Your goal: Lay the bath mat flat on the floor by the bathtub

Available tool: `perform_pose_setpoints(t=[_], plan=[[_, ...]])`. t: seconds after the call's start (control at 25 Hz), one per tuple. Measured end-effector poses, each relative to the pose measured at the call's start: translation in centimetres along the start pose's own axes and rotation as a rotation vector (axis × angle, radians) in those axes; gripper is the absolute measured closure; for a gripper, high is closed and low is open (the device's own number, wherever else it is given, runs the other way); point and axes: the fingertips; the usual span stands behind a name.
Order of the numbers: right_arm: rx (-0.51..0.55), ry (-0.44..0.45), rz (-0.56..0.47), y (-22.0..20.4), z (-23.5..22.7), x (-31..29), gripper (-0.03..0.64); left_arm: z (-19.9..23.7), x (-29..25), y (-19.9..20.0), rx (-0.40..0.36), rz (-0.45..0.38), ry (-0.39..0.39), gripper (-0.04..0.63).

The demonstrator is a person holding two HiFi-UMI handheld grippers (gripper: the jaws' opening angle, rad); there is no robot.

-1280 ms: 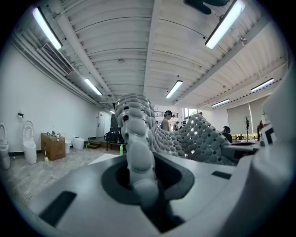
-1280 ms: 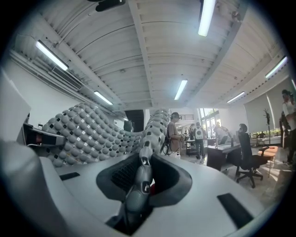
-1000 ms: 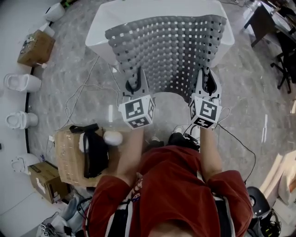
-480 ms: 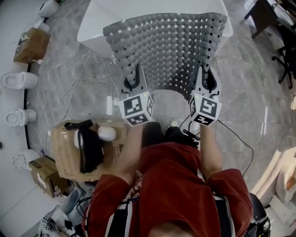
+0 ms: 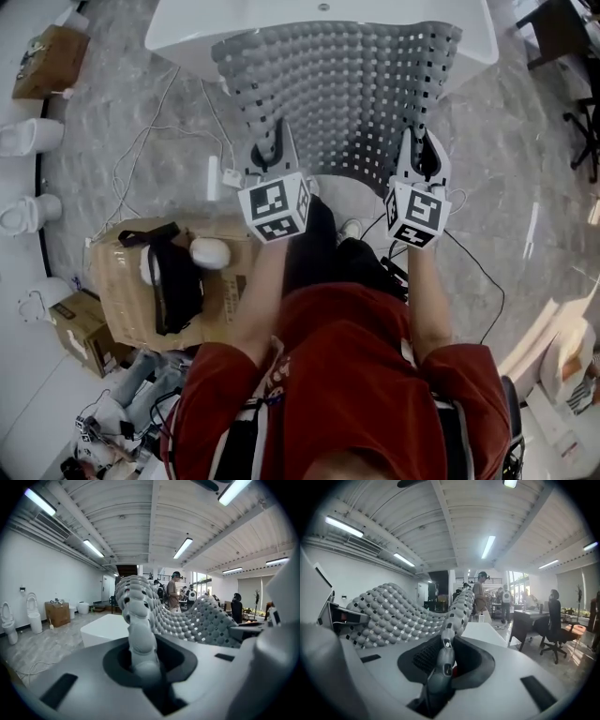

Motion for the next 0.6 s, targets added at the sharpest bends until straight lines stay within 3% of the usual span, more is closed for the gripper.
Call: perform_pose_setpoints(t=[0.24,0.6], plan=[[0.038,0.03,0.079,-2.9,4.1,-3.8,0.529,4.4,-3.1,-3.7,0.048,0.074,0.013,0.526],[0.097,0.048,0.216,-10.6,10.2,-9.7,0.529,12.4,-7.4,-11.8,0.098,0.197,0.048,0.526]])
Point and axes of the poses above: the fingertips, and each gripper's own axes: x backward along the fingers, z to its left, y out of its top, and after that the axes turned 15 degrees about -y, right-handed
